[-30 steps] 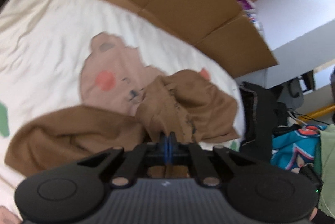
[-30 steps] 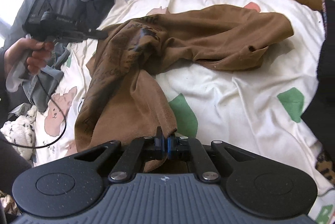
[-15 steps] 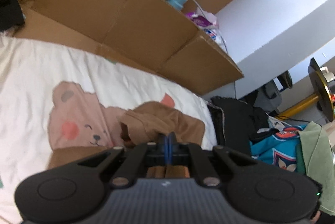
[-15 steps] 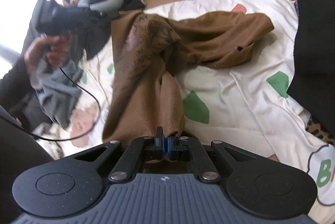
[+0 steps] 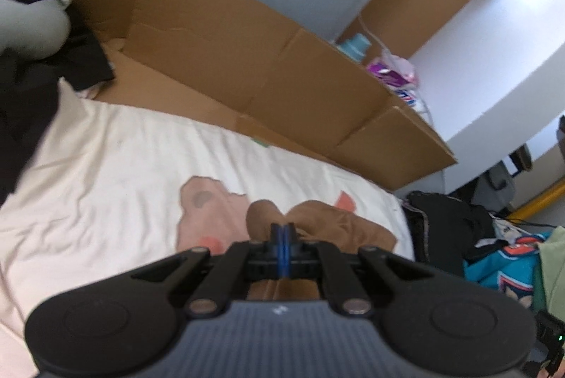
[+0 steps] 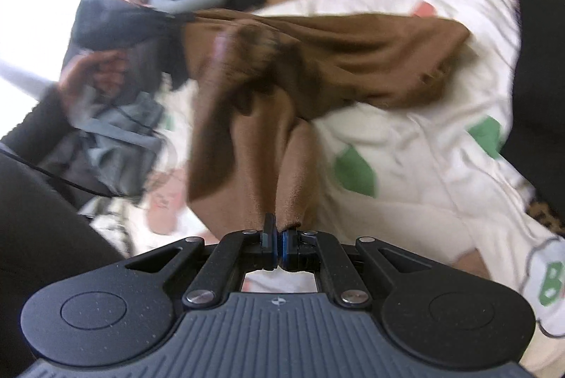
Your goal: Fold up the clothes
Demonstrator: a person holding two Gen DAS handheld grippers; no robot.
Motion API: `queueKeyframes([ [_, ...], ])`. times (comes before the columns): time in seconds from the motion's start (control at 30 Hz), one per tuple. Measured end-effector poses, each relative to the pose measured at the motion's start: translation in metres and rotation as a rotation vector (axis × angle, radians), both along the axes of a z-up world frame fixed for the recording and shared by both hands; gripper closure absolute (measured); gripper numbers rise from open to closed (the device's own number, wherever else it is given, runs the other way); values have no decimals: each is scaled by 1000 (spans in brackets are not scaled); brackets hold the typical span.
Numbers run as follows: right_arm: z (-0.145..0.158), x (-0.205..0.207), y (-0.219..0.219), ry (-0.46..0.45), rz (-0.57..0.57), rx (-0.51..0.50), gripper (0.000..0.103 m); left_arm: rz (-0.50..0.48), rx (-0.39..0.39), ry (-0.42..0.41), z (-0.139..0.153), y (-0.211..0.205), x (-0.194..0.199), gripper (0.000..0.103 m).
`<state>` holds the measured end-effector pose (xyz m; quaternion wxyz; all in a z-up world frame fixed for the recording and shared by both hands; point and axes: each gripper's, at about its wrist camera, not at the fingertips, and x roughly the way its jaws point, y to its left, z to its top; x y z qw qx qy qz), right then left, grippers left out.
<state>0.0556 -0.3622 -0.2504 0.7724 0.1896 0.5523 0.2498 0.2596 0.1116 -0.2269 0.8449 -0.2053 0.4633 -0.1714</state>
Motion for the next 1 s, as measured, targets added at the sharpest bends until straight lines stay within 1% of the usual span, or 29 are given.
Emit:
queueKeyframes([
  [0.07,-9,-3,-6,8,-32,-64,103,8,22,2,-6,3,0,103],
  [0.17,-20,-6,-18,28,-70,-135,103,33,14,6,-15,9,1,103],
  [0.27,-32,-6,-26,42,-95,-192,103,33,10,37,-28,11,4,103],
  [0.4,-49,-4,-25,53,-124,-255,103,54,39,101,-48,16,-3,102],
  [0.43,-53,-3,-26,58,-136,-265,103,63,48,115,-54,18,-6,101],
  [0.5,-62,-1,-27,68,-161,-283,103,82,75,153,-66,20,-17,91],
  [0.57,-67,-1,-28,70,-173,-305,103,91,74,202,-80,21,-29,86],
  [0.6,-68,0,-29,68,-175,-317,103,95,73,226,-88,21,-35,85],
  [0.73,-69,7,-29,38,-171,-386,103,77,26,293,-109,14,-61,85],
  [0.87,-66,13,-37,12,-202,-443,103,55,-1,316,-118,6,-76,85],
  [0.93,-68,13,-44,13,-222,-469,103,56,-7,317,-120,5,-81,82],
  [0.97,-70,14,-47,17,-228,-478,103,59,-18,323,-123,4,-81,77],
  [1.0,-73,14,-50,21,-234,-486,103,61,-30,328,-125,4,-82,75],
])
